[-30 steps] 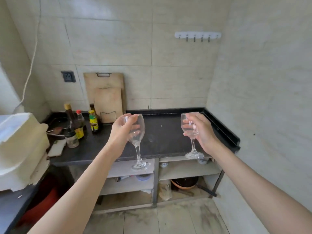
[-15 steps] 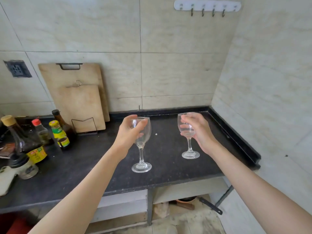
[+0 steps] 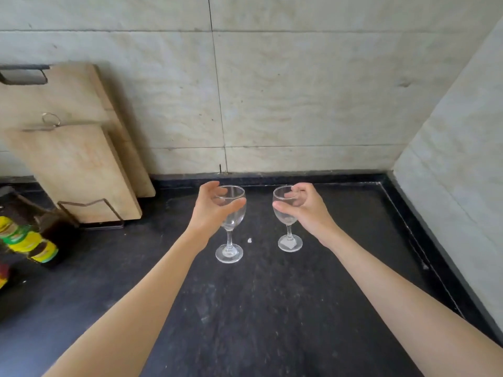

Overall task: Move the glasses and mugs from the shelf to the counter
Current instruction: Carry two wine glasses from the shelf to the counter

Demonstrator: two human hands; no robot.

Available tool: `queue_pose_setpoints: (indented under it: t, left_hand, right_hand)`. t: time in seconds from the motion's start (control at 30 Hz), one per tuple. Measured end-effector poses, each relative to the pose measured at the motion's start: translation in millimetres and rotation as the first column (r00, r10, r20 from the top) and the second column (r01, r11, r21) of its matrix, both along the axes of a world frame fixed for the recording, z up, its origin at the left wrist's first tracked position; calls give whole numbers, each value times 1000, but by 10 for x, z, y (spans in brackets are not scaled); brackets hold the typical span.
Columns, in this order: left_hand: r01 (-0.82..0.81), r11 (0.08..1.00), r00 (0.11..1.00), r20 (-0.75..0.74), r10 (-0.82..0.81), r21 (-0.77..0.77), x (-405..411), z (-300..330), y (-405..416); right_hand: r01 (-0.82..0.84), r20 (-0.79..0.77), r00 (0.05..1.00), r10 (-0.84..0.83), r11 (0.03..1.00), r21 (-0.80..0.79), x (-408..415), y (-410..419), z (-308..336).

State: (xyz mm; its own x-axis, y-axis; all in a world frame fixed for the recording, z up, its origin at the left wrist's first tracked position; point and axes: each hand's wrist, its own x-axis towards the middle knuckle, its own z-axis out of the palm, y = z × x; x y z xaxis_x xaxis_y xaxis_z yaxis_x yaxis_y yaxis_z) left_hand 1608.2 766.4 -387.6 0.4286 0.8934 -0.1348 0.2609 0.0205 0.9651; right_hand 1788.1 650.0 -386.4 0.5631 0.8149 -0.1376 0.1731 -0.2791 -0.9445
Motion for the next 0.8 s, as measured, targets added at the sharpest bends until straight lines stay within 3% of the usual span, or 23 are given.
queue_pose_setpoints:
  t: [0.27,0.8]
  left_hand:
    - [36,999,997,-70,-33,41,711,-592,893]
    - [42,999,998,50,-43,29,1215,-1132,1438]
  right_hand:
    - [67,-99,993,-65,997,25,654,854,-625]
    - [11,-104,994,-14,1000,-29,977,1715,-1262]
